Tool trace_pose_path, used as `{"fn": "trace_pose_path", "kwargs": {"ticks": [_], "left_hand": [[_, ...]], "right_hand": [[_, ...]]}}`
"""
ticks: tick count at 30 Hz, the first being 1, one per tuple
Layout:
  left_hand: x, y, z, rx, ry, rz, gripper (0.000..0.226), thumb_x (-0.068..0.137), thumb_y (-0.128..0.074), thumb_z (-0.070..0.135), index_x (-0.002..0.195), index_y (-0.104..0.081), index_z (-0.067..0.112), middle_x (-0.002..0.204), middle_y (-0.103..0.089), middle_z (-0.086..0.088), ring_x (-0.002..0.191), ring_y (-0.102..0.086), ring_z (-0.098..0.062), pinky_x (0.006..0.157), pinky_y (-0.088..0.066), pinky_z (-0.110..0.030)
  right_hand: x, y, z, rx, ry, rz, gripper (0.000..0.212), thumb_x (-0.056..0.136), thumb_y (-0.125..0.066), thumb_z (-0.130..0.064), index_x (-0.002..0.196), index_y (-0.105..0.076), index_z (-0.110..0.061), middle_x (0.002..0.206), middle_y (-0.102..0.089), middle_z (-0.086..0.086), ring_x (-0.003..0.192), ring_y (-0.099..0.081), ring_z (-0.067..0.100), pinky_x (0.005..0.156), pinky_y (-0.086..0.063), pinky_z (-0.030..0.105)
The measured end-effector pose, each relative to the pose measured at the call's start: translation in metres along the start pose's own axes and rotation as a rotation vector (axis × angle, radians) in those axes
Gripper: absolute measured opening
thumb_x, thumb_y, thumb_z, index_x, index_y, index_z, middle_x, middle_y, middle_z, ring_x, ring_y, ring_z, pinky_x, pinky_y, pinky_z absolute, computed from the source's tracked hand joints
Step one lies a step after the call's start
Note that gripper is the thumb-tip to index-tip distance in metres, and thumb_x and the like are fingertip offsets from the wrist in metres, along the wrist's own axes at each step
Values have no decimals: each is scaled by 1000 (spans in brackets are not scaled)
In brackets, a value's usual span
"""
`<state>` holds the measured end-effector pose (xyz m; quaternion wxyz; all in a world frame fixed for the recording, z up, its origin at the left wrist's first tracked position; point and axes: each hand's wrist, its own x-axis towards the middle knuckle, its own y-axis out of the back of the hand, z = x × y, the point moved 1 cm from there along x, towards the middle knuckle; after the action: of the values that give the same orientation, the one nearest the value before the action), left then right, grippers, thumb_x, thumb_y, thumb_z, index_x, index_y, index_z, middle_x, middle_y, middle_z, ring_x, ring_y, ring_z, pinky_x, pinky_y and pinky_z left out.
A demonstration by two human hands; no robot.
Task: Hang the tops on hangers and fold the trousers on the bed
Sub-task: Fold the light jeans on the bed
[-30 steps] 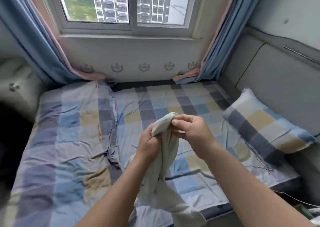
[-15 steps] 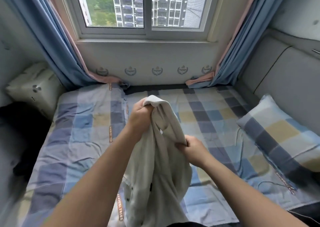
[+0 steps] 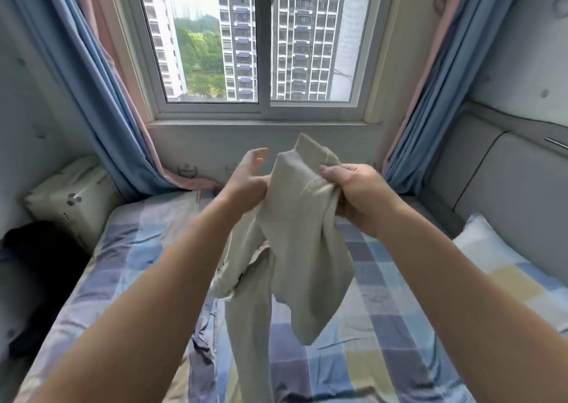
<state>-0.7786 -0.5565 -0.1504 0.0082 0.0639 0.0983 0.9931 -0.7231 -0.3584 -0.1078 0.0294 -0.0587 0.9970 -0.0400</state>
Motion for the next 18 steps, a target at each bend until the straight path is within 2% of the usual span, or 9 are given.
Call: {"fn": "trace_pose_path", "kwargs": {"ticks": [2,4,6,7,9,12,14,16,18], "left_hand": [[-24,-9,-18,-143,-6,-83,63,75,-61,21,138,-56,19,137,-60,-7,124,-60,-21,100,-52,-30],[-50,-25,-42,-230,21,-172,46,84,-56,20,129,-64,20,131,-67,-5,119,-64,-19,100,-51,-31],[-77,-48,-70,-150,78,-146,30,88,-48,18,101,-74,22,105,-74,3,99,-68,-18,87,-54,-29],[-88,-59,-87,-120,145,-75,28,89,-44,15,85,-71,21,88,-72,3,87,-65,-20,77,-53,-28],[-100,-72,-116,-153,312,72,34,95,-39,7,72,-64,15,69,-66,0,72,-59,-20,64,-48,-24],[-106,-71,-135,-197,378,137,38,98,-38,5,77,-69,12,79,-70,-6,79,-61,-24,74,-53,-36],[-106,-66,-132,-271,420,173,33,98,-41,4,87,-72,9,88,-70,-14,85,-62,-28,80,-53,-44],[-107,-66,-121,-368,458,222,28,98,-42,3,95,-70,4,93,-69,-20,86,-63,-32,84,-55,-48],[-109,-66,-112,-431,460,283,29,100,-41,1,94,-69,5,91,-69,-19,86,-64,-32,82,-56,-48]], "right_hand": [[7,4,12,11,-55,7,18,102,-55,-8,84,-59,-6,70,-62,12,53,-67,20,50,-57,31],[12,8,20,134,-84,-3,20,103,-51,-5,84,-57,-5,59,-56,7,51,-67,20,50,-59,33],[15,9,25,241,-93,-40,20,102,-51,-4,84,-57,-5,55,-55,5,51,-68,20,51,-59,33],[15,8,30,236,-98,-69,19,101,-52,-3,83,-58,-5,56,-57,5,53,-68,21,53,-60,35],[12,7,47,127,-121,-132,17,100,-54,-3,85,-58,-6,62,-61,9,60,-71,26,57,-61,38],[8,17,94,-174,-202,-176,10,100,-58,-7,91,-62,-5,78,-69,15,75,-73,30,68,-62,43],[5,25,123,-337,-249,-213,9,97,-64,-13,102,-63,-5,94,-73,16,84,-73,24,80,-60,43],[2,28,147,-457,-273,-307,26,92,-72,-22,115,-62,-15,108,-71,7,91,-69,14,80,-58,33],[-4,26,164,-532,-292,-455,41,87,-77,-27,123,-58,-26,113,-68,-4,100,-66,8,76,-51,22]]}}
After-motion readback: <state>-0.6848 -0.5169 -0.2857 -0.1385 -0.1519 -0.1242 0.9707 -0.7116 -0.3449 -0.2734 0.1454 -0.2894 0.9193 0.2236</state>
